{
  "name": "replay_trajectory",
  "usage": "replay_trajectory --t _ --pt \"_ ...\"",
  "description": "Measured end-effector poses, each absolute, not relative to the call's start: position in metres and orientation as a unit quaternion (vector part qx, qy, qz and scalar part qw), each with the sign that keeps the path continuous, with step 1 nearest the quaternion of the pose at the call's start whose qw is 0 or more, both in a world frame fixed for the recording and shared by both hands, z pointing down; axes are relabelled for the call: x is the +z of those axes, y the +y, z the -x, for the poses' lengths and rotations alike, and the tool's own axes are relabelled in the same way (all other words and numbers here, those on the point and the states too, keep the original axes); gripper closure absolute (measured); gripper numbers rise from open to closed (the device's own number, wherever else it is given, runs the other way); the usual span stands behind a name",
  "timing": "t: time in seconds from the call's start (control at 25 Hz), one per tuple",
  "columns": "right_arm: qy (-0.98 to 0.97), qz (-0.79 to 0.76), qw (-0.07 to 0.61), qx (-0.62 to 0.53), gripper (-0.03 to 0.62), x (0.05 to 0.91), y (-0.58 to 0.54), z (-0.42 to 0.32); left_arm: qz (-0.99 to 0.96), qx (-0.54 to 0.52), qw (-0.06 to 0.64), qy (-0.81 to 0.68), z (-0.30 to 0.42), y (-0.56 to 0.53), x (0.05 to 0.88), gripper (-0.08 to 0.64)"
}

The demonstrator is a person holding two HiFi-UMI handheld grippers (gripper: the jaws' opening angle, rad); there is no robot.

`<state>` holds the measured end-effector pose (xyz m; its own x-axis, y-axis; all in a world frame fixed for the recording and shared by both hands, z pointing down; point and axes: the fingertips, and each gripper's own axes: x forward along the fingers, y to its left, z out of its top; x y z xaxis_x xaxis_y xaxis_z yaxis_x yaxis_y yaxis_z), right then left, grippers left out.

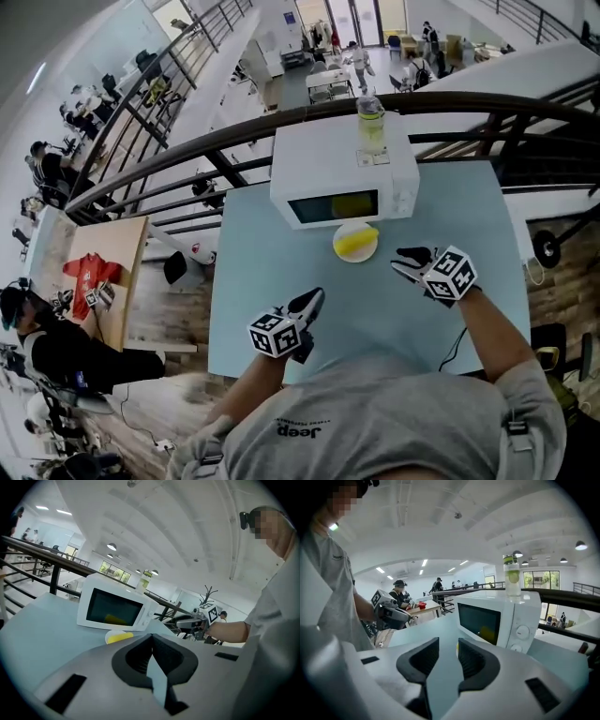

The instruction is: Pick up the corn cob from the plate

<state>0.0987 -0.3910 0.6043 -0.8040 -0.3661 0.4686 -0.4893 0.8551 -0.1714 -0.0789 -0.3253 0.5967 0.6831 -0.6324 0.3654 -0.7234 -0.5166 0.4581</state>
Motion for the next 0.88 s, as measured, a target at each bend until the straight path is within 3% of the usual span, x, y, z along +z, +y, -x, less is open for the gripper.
replay_trajectory --t 0.4,0.88 --pt "-0.923 -0.181 0.333 0.062 0.405 0.632 -0.42 -0.03 -0.883 0.094 0.301 -0.347 0.095 -0.364 0.615 0.541" --pt "-0.882 -0.087 0.464 -0.007 0.357 0.714 -0.463 0.004 -0.87 0.105 0.336 -0.346 0.096 -0.384 0.664 0.541"
